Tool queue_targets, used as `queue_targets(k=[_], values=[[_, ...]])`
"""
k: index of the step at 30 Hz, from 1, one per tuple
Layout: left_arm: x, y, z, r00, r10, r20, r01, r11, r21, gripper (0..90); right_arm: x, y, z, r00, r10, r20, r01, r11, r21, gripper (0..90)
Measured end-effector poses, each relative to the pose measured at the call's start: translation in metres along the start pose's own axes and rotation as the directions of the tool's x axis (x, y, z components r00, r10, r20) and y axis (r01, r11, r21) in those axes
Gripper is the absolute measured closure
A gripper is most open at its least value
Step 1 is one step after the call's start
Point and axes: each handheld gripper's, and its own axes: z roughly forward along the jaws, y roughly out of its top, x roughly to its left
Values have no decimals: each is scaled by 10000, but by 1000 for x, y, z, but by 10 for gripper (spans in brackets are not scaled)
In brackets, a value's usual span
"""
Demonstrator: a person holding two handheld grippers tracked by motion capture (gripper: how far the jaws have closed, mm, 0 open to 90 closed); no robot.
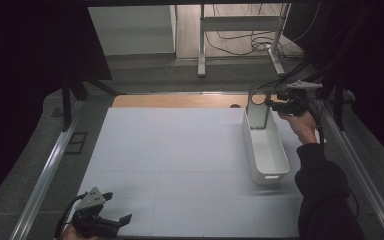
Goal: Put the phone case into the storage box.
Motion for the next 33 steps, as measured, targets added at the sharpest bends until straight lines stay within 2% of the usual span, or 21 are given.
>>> queue_targets(k=[2,6,14,19,28,33], values=[[0,0,0,10000,5,10,-5,10000,-9,0,3,0,-4,9997,226,-93,-223,9992,345,328],[0,0,-1,10000,9,-2,-9,10000,-27,0,7,0,-9,9996,227,-136,-222,9991,349,317],[1,-1,-1,9999,-110,40,110,9999,-107,0,21,-2,-18,9989,380,-265,-357,9960,818,264],[1,-1,-2,9999,-153,53,154,9997,-163,0,28,-5,-23,9985,298,-453,-257,9957,893,246],[1,-2,-3,9999,-119,63,120,9997,-217,0,40,-10,-36,9958,527,-749,-450,9939,1009,200],[1,-2,-3,10000,-69,64,70,9998,-202,0,52,-16,-44,9922,766,-983,-631,9890,1338,151]])
